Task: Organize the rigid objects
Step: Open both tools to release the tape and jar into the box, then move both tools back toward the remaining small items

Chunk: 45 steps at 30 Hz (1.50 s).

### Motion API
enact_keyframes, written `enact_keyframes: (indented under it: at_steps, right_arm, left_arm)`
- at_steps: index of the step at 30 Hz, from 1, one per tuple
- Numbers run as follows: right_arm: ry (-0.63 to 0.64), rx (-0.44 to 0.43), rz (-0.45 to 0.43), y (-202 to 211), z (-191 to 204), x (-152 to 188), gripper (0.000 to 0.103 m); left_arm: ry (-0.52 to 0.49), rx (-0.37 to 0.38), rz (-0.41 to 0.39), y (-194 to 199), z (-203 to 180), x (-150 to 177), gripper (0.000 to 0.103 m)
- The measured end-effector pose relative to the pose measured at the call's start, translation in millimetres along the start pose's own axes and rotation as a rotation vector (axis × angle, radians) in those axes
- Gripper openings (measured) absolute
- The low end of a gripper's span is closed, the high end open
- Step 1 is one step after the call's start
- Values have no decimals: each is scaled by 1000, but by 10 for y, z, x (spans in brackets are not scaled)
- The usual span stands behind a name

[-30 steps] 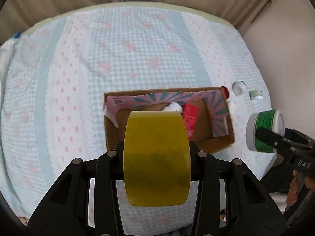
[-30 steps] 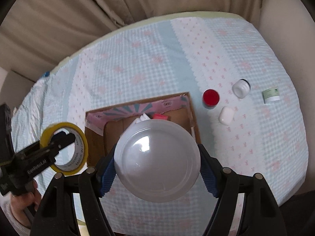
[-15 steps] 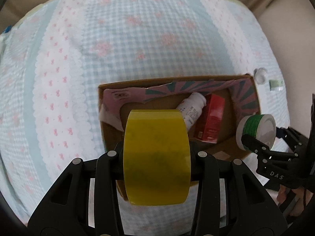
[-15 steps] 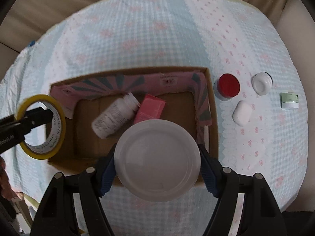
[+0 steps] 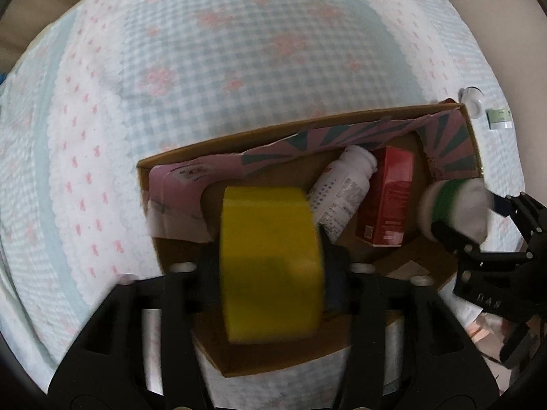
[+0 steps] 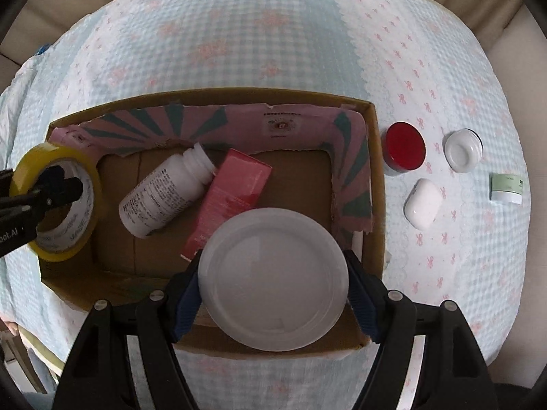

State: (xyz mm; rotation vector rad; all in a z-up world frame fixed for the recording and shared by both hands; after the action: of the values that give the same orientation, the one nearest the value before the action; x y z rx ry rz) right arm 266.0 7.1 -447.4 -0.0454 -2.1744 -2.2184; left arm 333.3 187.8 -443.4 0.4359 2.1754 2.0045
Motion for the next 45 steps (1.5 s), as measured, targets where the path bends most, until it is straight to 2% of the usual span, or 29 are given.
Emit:
enact_keyframes:
  at_steps: [1, 2, 12, 24, 33, 38, 45]
  right_arm:
    - [4, 1, -21, 21, -7, 8, 101]
    - [12, -2, -33, 43, -7, 14, 103]
    - [68, -5, -43, 152, 90, 133, 103]
    - [60, -24, -104, 527, 100, 326, 103]
    - [106, -49, -143, 1075, 179, 715, 103]
    - [77, -38, -204, 1402, 127, 1011, 103]
    - [28, -8, -254, 1915, -84, 1385, 103]
  left_arm:
    - [-5, 7, -5, 19, -16, 0, 101]
    - [-11, 11, -16, 42, -27, 8, 103]
    - [-8, -4, -24, 134, -67, 98, 103]
    - [8, -16, -109, 493, -107, 392, 103]
    - [49, -30, -226, 1141, -233, 915, 103]
    - [57, -53, -289, 1449, -359, 1270, 103]
    - [56, -41, -391, 1919, -629, 1690, 103]
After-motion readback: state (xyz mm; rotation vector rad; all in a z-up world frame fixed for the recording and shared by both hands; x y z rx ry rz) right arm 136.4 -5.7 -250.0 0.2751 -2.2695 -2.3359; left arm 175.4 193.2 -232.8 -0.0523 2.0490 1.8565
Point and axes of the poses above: each gripper's, at about its wrist camera, not at the fingertips, and y roughly against the way its jaws point, z to its left, x to its underside, the point moved 2 cm from there along -y, roughly the way its jaws point, and after that the axes turned 11 degrees about z, right-handed, at the moved point
